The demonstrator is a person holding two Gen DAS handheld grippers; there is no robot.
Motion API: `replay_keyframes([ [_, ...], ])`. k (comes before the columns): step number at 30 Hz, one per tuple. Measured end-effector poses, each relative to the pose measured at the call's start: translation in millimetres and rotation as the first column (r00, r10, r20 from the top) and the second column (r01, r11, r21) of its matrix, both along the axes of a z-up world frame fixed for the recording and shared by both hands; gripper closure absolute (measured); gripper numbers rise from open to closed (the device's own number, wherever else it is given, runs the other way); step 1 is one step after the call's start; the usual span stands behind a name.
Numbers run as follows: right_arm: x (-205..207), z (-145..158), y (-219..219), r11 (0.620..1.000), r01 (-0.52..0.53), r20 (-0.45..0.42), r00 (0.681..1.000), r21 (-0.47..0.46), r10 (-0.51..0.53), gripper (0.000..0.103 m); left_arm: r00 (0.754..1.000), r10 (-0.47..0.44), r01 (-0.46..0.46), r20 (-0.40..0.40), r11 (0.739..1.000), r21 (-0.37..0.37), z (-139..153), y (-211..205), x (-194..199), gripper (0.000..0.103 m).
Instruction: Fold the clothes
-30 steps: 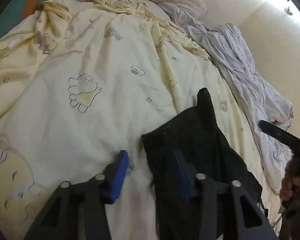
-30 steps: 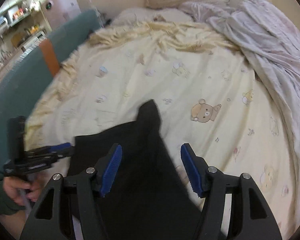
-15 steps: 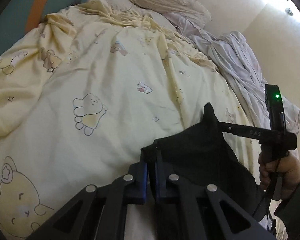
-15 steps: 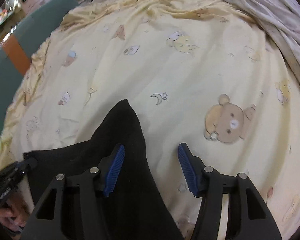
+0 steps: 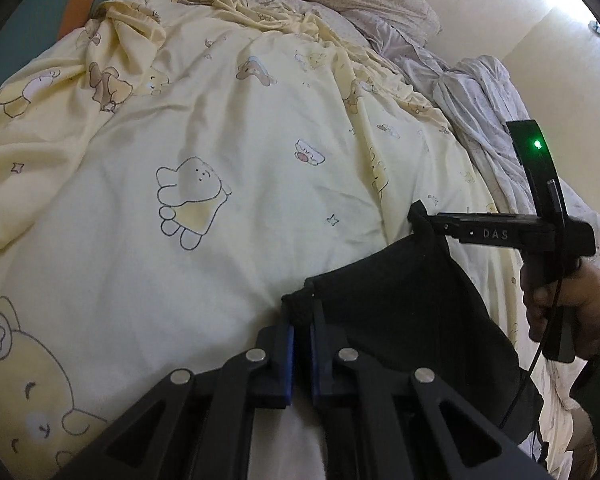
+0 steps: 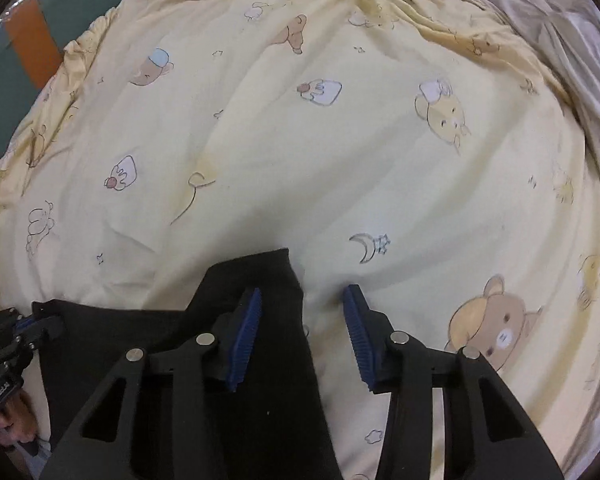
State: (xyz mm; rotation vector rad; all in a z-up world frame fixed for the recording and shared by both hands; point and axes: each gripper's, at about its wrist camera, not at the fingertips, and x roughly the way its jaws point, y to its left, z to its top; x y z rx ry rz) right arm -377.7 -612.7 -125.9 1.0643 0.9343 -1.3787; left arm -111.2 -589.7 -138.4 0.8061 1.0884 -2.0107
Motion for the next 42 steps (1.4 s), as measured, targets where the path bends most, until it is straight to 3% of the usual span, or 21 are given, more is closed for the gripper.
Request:
replay_keyframes([
  [4, -8, 15, -3, 0.999, 0.026, 0.037, 0.999, -0.044, -0.024, 0.055, 1.0, 0.003, -0.003, -0.006, 1.0, 0.012, 0, 0, 1, 0.097],
  [8, -8, 0, -6, 1.0, 0.016, 0.065, 0.998, 0.021, -0.017, 0.056, 1.0, 0.001, -0.001, -0.005, 1.0, 0.015, -1, 0, 0, 0.097],
  [10, -1, -7, -5, 0.999, -0.022, 0.002, 1.0, 0.034, 0.022, 0.08, 1.0, 0.005, -0.005, -0.013, 1.0, 0.021, -1, -1, 3, 0.097],
  [11, 1, -6, -4, 0.999, -0.031, -0.011, 0.999, 0.025, 0.031, 0.099, 1.0, 0.009, -0.008, -0.019, 1.0, 0.026, -1, -1, 4, 0.097],
  [15, -1, 16, 4, 0.997, -0.023, -0.069, 0.997, -0.068, 0.018, 0.101, 0.995, 0.04, -0.037, -0.088, 0.999, 0.038, 3, -2, 14, 0.097],
  [17, -8, 37, 12, 0.987, 0.011, -0.041, 0.999, -0.163, -0.018, 0.101, 0.99, 0.051, -0.05, -0.128, 0.999, 0.013, 11, 0, 19, 0.097],
  [19, -15, 54, 19, 0.971, 0.042, 0.0, 0.999, -0.237, -0.043, 0.101, 0.992, 0.054, -0.054, -0.118, 0.999, 0.003, 12, 1, 19, 0.096],
  [23, -12, 48, 16, 0.984, 0.021, -0.033, 0.999, -0.178, -0.028, 0.101, 0.992, 0.082, -0.074, -0.097, 0.994, 0.083, -4, -5, 19, 0.093],
  [30, -2, 60, 24, 0.979, 0.001, -0.061, 0.998, -0.205, -0.014, 0.101, 0.994, 0.039, -0.039, -0.101, 0.999, 0.009, 8, -1, 15, 0.095],
  [37, 15, 108, 61, 0.975, -0.013, -0.101, 0.995, -0.224, -0.01, 0.101, 0.988, -0.083, 0.069, -0.126, 0.991, -0.115, 45, 23, 25, 0.095],
  [42, 34, 147, 113, 0.969, 0.005, -0.131, 0.991, -0.246, -0.039, 0.101, 0.965, -0.196, 0.166, -0.171, 0.97, -0.175, 71, 47, 25, 0.095],
])
